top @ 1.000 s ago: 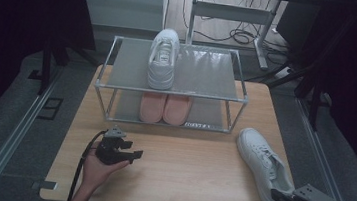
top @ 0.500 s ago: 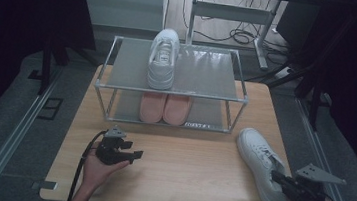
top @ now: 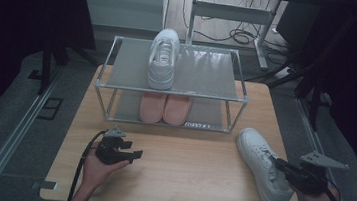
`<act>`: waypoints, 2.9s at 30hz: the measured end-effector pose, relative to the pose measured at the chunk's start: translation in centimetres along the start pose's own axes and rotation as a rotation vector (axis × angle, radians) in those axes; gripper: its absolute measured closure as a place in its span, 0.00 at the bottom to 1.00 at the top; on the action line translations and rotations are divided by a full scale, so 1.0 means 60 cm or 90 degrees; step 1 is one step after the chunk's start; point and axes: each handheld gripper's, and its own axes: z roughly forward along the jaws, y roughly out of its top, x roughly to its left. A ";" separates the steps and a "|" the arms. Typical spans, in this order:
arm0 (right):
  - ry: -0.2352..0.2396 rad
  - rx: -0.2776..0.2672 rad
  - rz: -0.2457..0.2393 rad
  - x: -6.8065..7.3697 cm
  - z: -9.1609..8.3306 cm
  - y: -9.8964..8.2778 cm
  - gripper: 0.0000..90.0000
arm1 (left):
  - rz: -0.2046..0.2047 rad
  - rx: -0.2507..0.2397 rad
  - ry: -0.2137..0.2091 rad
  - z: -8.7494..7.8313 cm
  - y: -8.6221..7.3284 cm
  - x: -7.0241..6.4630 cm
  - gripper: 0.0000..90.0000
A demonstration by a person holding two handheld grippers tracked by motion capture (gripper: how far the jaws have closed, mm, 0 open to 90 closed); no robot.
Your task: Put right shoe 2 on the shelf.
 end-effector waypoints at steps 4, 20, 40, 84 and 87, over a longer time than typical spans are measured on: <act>-0.008 0.007 0.007 -0.013 0.006 -0.004 0.86 | 0.001 0.000 -0.001 0.001 0.000 0.000 0.44; -0.024 0.045 0.032 -0.050 0.027 -0.025 0.59 | -0.004 -0.002 -0.006 -0.001 -0.001 0.001 0.43; -0.100 0.135 0.009 -0.054 0.096 -0.029 0.85 | 0.000 0.004 -0.006 0.001 -0.001 0.002 0.43; 0.007 -0.026 0.083 -0.013 0.014 -0.028 0.91 | -0.004 0.006 -0.005 0.004 -0.001 0.002 0.43; 0.018 -0.033 0.069 -0.001 0.008 -0.020 0.91 | -0.004 0.006 -0.005 0.004 -0.001 0.001 0.43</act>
